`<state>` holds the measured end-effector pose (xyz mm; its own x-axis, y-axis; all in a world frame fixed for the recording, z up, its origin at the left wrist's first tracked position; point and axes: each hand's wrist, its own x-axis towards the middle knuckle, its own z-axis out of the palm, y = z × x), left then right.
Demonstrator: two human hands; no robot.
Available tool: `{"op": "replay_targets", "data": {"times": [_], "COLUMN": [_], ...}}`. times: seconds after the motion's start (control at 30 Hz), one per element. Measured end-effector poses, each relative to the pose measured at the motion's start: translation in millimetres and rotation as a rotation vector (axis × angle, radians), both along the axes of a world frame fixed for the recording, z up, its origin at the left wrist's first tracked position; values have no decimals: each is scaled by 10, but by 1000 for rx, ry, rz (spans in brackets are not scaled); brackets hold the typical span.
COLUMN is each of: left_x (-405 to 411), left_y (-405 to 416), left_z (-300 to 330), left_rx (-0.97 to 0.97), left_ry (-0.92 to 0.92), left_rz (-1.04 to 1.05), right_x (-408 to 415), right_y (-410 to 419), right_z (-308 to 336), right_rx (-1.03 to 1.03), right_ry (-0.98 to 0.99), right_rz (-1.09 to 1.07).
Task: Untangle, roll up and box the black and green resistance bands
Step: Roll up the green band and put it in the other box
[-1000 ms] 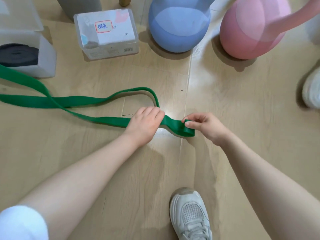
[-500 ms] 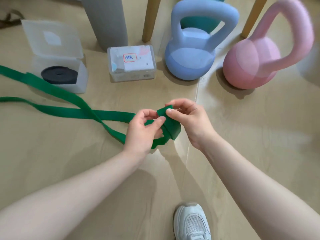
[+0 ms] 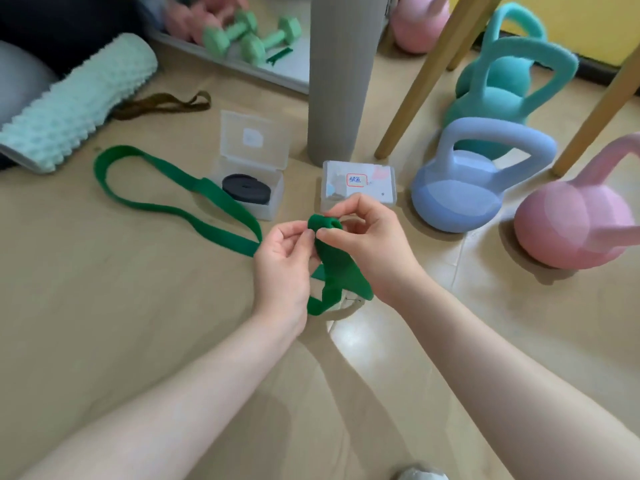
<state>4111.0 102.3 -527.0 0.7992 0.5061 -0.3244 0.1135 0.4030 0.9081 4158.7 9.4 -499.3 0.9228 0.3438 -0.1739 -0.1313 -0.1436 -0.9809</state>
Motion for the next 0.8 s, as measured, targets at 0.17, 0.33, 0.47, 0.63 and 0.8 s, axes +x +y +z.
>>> {"op": "replay_targets", "data": {"times": [0.17, 0.33, 0.47, 0.63, 0.8], "left_x": [-177, -291, -355, -359, -285], "left_y": [-80, 184, 409, 638, 844], "left_z": [-75, -221, -223, -193, -289], "left_rx": [97, 563, 461, 439, 482], "left_ry": [-36, 10, -4, -104, -46], "left_rz": [-85, -158, -127, -255, -345], "right_x": [-118, -218, -200, -103, -136], "right_y": [216, 282, 319, 208, 194], "right_z": [-170, -212, -170, -329, -596], "right_rx": [-86, 58, 189, 303, 41], "right_ry": [-8, 111, 160, 280, 82], "right_rz": [-162, -221, -221, -38, 142]}}
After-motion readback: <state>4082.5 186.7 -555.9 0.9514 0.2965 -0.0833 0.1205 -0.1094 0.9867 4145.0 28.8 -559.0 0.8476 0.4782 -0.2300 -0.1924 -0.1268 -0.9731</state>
